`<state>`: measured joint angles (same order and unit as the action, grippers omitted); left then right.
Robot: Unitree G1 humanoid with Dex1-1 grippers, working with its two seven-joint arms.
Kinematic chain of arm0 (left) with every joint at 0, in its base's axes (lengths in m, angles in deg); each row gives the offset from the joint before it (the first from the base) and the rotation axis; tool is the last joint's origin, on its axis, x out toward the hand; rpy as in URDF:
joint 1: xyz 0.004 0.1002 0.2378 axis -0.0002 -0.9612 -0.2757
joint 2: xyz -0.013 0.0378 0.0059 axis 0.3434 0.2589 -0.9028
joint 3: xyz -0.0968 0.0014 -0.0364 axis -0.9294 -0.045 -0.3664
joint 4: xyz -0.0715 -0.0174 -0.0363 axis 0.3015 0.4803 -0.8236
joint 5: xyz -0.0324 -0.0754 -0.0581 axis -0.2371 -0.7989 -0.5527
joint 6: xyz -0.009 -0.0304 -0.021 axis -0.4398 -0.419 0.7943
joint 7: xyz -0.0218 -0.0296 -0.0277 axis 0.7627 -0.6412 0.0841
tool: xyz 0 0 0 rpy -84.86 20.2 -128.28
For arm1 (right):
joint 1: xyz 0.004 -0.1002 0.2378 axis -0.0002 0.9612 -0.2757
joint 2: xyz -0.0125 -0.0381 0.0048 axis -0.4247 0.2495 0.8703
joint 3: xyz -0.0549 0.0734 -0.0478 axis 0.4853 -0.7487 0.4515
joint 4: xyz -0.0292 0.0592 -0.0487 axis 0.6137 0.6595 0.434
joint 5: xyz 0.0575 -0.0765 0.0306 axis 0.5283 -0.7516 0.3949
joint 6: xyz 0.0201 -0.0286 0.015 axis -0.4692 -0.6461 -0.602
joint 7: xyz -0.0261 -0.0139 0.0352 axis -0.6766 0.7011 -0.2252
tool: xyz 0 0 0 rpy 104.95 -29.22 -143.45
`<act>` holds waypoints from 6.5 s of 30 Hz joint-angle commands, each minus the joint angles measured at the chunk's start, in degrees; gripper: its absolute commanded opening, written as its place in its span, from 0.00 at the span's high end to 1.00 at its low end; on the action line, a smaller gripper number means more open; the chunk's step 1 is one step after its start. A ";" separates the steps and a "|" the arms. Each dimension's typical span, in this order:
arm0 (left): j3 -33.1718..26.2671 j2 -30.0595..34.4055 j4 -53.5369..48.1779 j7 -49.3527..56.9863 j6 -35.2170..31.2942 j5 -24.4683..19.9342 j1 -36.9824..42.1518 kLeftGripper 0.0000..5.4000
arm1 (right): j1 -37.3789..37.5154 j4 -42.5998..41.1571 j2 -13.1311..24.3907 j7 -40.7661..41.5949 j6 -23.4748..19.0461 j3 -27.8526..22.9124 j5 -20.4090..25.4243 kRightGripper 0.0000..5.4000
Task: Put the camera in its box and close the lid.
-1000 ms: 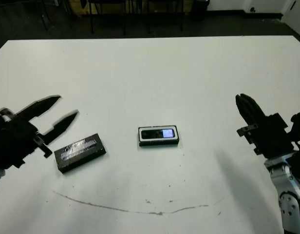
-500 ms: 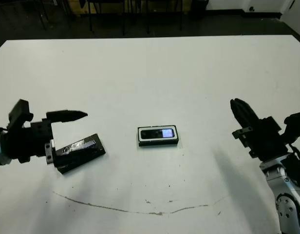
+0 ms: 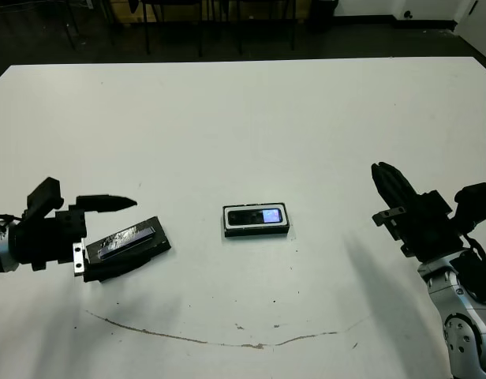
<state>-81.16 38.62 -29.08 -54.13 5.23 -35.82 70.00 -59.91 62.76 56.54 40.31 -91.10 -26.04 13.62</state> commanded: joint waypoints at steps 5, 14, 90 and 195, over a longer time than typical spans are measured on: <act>1.10 0.21 3.07 -0.98 0.73 1.68 0.12 0.00 | 1.23 -1.34 0.35 -1.80 -2.04 0.57 -2.04 1.00; 1.99 0.48 7.04 -2.98 1.84 3.47 0.66 0.00 | 1.24 0.26 0.27 -0.08 -0.44 0.25 -1.57 1.00; 5.40 -5.00 -3.07 9.73 -12.54 1.09 15.13 0.50 | 3.02 -1.18 -1.20 -1.34 -2.10 2.21 -2.98 1.00; 31.56 -29.97 33.01 -6.03 -8.51 21.67 36.81 0.50 | 3.96 2.54 -2.65 0.62 0.63 3.55 -2.30 1.00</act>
<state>-53.43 10.89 2.21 -59.18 -1.06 -16.43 108.93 -56.55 64.39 54.24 40.81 -90.44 -22.23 11.27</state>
